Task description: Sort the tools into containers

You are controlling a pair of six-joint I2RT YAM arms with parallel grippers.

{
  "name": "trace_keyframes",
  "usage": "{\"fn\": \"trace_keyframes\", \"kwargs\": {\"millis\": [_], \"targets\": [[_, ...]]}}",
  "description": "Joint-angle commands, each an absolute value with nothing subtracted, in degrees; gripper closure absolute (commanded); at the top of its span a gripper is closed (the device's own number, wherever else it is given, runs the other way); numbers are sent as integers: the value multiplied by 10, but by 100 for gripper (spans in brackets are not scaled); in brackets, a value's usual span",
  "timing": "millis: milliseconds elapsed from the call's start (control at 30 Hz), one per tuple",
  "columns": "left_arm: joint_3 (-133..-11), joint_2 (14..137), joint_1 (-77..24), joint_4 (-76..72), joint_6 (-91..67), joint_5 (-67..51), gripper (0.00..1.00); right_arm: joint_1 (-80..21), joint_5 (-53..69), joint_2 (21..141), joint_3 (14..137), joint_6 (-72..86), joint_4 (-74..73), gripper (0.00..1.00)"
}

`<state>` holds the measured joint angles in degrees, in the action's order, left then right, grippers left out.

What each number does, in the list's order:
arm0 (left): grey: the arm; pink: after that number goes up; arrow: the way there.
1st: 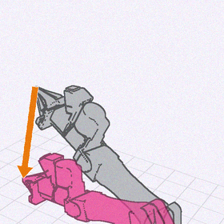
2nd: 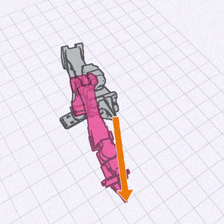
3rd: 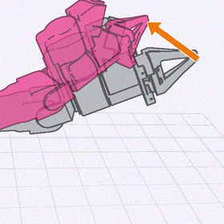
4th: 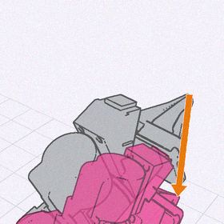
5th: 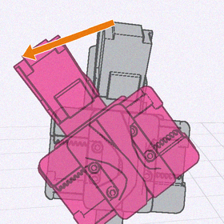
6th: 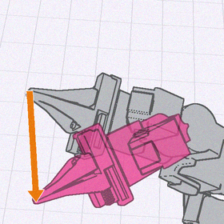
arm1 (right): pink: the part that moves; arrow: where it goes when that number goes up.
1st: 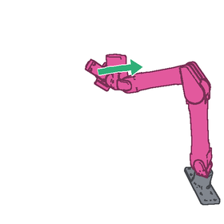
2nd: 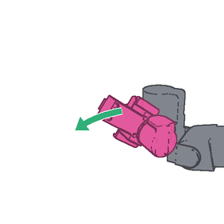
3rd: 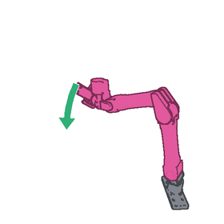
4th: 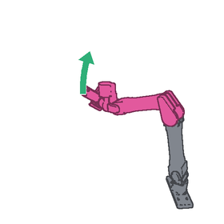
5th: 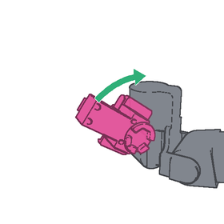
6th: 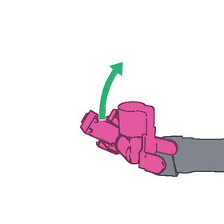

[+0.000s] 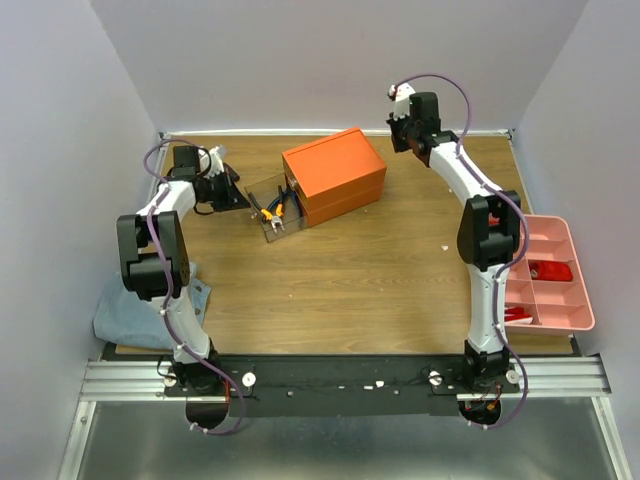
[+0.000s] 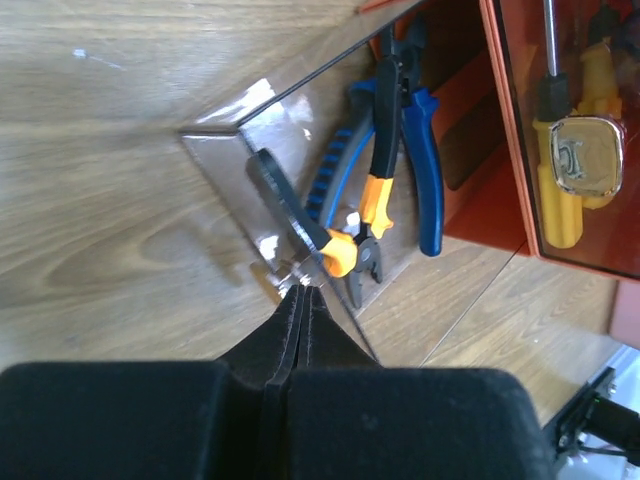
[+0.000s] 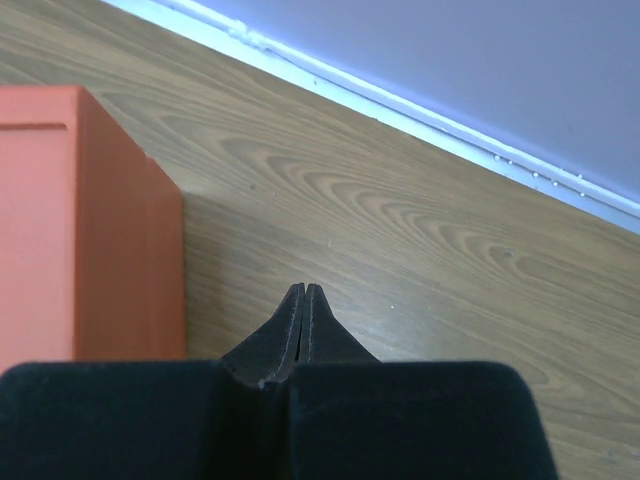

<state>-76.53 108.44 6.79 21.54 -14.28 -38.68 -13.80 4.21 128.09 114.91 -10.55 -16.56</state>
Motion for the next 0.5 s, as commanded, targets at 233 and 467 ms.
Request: {"fn": "trace_keyframes", "kwargs": {"millis": [233,467], "targets": [[-811,1127,2,183,-167,-426,100,-142,191,1298,1158,-155,-243,99],[-838,1158,-50,165,-188,-431,100,-142,218,1282,1132,-165,-260,99]]}}
